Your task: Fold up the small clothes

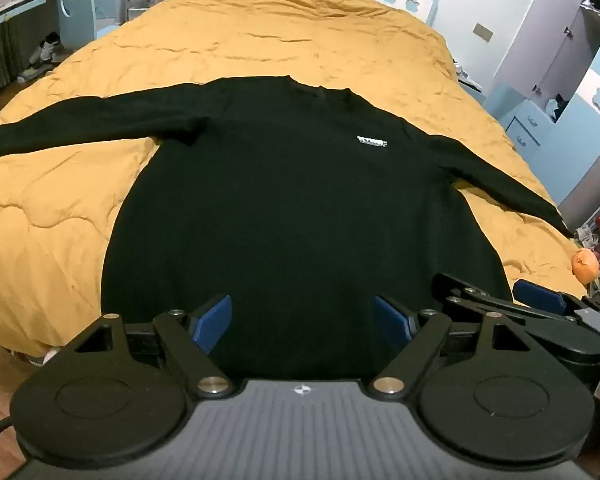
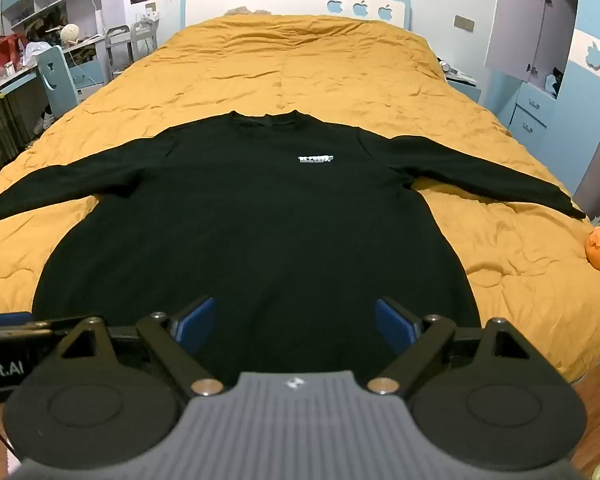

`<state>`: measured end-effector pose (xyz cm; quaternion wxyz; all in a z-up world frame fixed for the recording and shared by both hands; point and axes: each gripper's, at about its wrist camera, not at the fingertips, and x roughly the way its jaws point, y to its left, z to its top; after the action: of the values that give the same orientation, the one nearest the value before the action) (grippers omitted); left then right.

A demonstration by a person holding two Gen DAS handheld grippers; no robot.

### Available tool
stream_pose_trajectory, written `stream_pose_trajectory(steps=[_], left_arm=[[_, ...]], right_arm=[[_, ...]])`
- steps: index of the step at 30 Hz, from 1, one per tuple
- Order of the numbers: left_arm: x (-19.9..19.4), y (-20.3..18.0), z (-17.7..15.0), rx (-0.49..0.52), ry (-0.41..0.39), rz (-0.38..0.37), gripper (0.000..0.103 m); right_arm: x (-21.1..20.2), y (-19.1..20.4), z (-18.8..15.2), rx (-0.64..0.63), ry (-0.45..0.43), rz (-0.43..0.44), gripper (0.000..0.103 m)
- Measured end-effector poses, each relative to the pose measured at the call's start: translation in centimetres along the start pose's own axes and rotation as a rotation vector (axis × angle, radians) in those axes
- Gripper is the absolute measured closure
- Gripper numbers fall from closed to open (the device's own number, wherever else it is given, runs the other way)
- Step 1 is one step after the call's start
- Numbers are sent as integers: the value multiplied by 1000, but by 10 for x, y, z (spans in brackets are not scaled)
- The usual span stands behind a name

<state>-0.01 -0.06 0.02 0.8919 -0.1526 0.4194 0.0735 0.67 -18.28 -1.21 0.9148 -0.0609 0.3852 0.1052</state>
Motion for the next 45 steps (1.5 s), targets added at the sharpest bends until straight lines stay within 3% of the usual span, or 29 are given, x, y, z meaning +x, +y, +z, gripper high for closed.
stream_pose_trajectory(steps=[45], left_arm=[[6, 3, 3, -10, 41, 7, 9]], right_arm=[[1, 1, 2, -5, 10, -17, 20]])
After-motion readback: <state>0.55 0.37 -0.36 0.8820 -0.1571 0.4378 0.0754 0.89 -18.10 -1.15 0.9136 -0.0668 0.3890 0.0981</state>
